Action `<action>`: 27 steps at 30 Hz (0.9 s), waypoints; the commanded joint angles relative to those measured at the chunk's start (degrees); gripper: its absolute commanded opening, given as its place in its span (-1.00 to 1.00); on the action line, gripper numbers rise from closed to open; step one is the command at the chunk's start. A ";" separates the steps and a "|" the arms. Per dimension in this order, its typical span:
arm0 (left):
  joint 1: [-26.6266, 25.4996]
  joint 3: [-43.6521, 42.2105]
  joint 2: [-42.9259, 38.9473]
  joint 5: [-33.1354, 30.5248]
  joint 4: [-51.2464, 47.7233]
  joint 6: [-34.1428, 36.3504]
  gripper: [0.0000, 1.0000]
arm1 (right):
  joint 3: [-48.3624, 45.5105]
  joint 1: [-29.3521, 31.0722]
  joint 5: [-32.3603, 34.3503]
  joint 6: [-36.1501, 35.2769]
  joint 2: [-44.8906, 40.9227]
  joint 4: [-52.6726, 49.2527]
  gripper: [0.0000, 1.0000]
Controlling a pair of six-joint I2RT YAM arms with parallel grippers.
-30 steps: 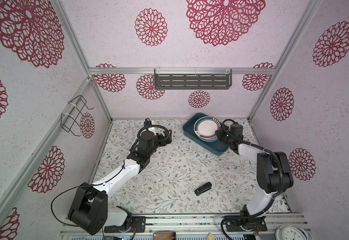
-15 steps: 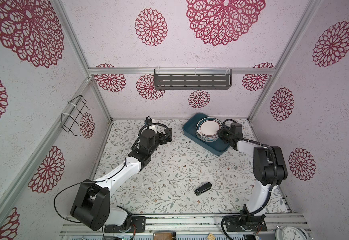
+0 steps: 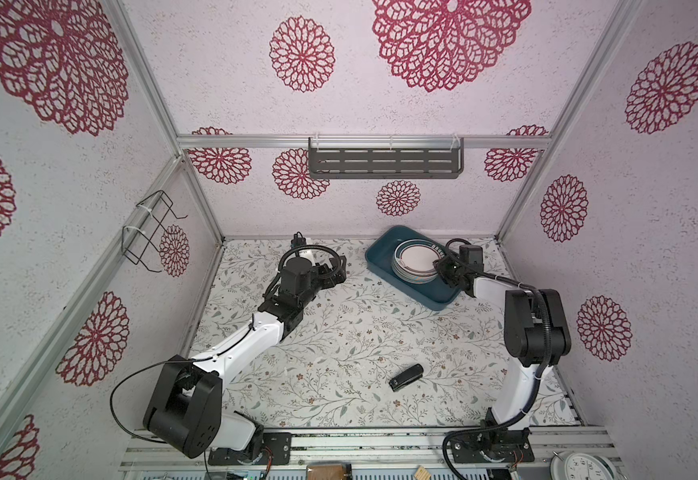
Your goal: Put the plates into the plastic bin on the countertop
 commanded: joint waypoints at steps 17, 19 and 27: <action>0.34 0.06 -4.27 -1.54 -4.04 3.69 0.94 | -1.00 1.83 8.00 -15.40 -15.29 -14.08 0.86; 1.11 -0.15 -5.29 -2.50 -4.86 5.02 0.94 | -2.84 1.83 9.80 -17.12 -17.87 -14.09 0.95; 10.20 -3.43 -9.09 -3.40 -6.63 8.89 0.94 | -14.13 1.92 23.33 -25.23 -30.99 -13.00 0.98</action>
